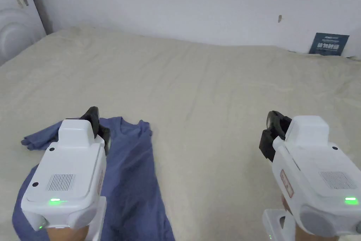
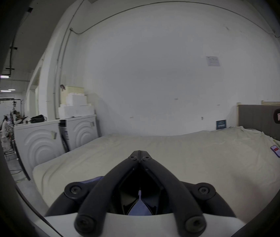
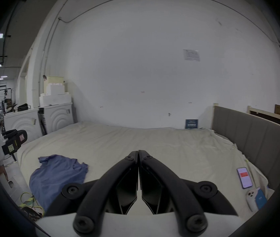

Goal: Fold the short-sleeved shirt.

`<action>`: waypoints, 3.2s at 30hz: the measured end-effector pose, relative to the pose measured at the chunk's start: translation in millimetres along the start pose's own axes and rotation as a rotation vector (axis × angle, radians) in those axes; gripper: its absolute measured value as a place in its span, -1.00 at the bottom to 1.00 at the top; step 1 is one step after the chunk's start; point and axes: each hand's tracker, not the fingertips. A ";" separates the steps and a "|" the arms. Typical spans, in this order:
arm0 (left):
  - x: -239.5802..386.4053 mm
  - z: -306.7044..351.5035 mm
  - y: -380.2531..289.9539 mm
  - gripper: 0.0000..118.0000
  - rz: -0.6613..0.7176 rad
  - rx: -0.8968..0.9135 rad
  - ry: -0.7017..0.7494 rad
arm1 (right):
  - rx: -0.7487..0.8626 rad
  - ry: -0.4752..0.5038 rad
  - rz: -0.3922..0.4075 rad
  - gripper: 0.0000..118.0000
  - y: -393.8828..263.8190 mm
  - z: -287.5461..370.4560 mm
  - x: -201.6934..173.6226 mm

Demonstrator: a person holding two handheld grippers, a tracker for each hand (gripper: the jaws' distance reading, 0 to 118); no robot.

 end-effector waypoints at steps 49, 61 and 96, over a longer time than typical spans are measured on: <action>-87.0 -132.7 -134.5 0.70 0.179 -0.890 0.029 | -0.115 0.192 0.046 -1.00 -28.4 -70.2 -79.9; -54.9 -157.1 -169.0 0.28 0.053 -1.073 -0.028 | -0.181 0.146 0.056 -1.00 -45.8 -78.6 -60.4; 117.0 -145.9 92.7 -1.00 0.183 -0.526 -0.625 | -0.051 -0.156 -0.027 -1.00 -13.4 38.6 88.0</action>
